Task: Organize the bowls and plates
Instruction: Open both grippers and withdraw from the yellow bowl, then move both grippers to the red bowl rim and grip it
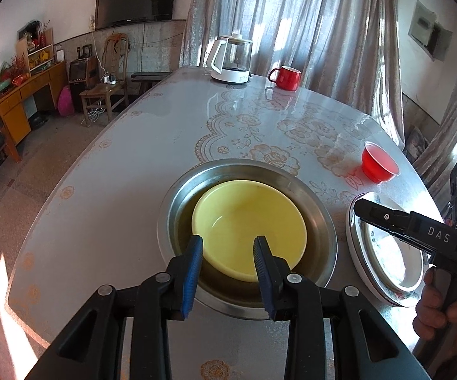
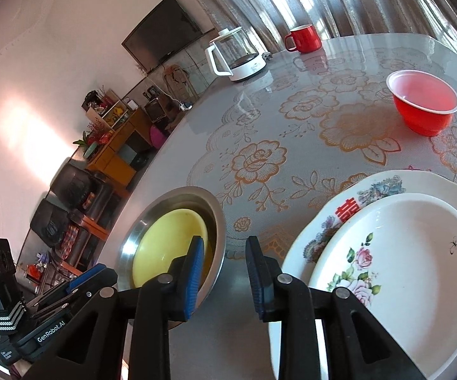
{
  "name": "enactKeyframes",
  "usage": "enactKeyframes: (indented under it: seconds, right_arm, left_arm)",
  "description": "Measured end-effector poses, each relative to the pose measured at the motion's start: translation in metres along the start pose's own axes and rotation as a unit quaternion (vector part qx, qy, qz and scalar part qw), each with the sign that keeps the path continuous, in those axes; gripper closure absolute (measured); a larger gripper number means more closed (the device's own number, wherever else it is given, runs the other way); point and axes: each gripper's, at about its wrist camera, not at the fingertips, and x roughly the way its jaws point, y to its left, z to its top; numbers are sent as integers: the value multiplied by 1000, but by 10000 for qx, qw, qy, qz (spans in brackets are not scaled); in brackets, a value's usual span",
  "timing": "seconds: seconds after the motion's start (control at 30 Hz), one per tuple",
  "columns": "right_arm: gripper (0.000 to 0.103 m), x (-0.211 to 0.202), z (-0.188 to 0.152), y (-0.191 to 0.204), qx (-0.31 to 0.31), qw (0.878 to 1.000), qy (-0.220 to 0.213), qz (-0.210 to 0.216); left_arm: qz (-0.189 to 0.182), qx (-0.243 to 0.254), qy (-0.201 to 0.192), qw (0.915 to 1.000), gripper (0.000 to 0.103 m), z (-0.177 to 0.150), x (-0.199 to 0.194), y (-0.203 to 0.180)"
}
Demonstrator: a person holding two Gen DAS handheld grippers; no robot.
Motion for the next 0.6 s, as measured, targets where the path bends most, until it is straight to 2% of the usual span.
enactKeyframes:
  seconds: [0.33,0.6]
  right_arm:
    - [76,-23,8,-40,418,9986,-281,-182]
    - [76,-51,18,-89,940,9923,-613,-528]
  left_arm:
    - [-72,412,-8,9991,69,11,6,-31]
    - [-395,733,184,9964,69,28,25,-73]
